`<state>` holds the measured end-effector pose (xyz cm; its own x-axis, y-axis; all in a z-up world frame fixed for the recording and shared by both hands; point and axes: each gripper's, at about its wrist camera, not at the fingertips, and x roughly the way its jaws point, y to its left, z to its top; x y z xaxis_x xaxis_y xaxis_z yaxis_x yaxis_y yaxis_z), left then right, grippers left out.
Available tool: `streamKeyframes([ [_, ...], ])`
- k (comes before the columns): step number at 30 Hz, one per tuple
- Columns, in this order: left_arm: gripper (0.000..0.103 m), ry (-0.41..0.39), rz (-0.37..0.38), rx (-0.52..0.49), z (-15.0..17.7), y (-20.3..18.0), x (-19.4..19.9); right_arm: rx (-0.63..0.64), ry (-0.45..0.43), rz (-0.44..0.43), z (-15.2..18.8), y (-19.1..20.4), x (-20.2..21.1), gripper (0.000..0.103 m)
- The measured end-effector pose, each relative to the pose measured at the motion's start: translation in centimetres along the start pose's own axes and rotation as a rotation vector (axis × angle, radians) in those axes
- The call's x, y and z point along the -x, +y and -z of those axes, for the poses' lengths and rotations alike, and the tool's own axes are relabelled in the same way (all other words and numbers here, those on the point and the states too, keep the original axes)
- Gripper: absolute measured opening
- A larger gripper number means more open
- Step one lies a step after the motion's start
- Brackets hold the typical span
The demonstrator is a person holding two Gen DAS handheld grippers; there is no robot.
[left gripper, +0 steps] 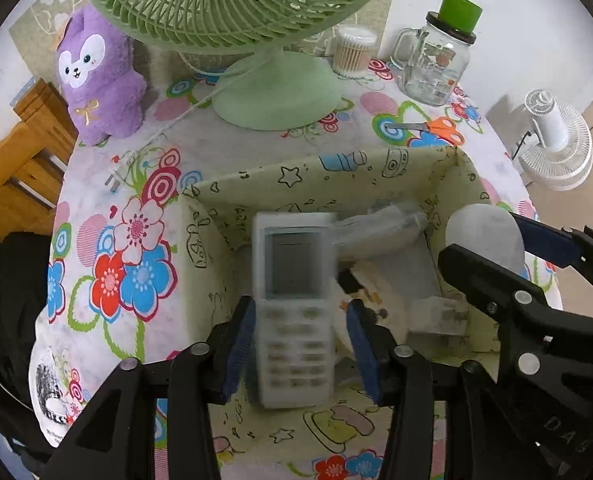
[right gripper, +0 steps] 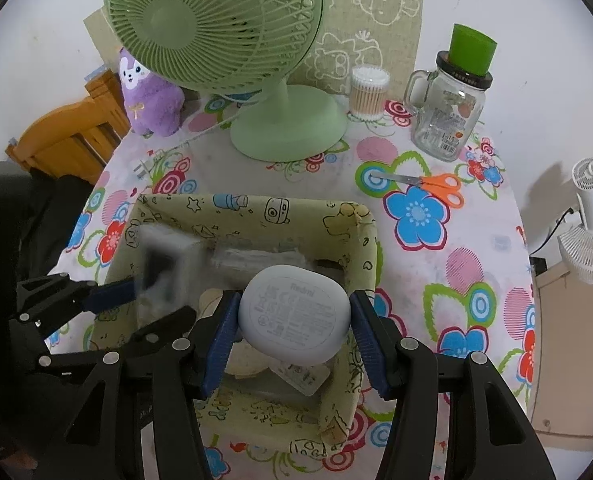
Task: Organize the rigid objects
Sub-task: 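Lower the remote into the fabric box with the left tool while the right tool lowers the white case inside, then open the right tool to release the case while the left tool opens releasing the remote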
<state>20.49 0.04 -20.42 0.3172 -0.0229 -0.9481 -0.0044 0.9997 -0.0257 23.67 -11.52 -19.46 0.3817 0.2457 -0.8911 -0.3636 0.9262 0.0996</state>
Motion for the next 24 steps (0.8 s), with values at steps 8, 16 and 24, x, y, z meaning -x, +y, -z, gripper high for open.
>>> streamKeyframes([
  [8, 0.071, 0.002, -0.024, -0.036, 0.1, -0.2, -0.2, 0.005, 0.012, 0.005, -0.3, 0.2, -0.9, 0.059],
  [16, 0.075, 0.007, -0.043, -0.058, 0.4, -0.4, -0.1, 0.008, 0.017, 0.007, -0.2, 0.4, -1.8, 0.059],
  [24, 0.075, 0.014, -0.051, -0.066, 1.0, -0.6, 0.2, 0.017, -0.001, 0.023, 0.3, 0.7, -1.9, 0.070],
])
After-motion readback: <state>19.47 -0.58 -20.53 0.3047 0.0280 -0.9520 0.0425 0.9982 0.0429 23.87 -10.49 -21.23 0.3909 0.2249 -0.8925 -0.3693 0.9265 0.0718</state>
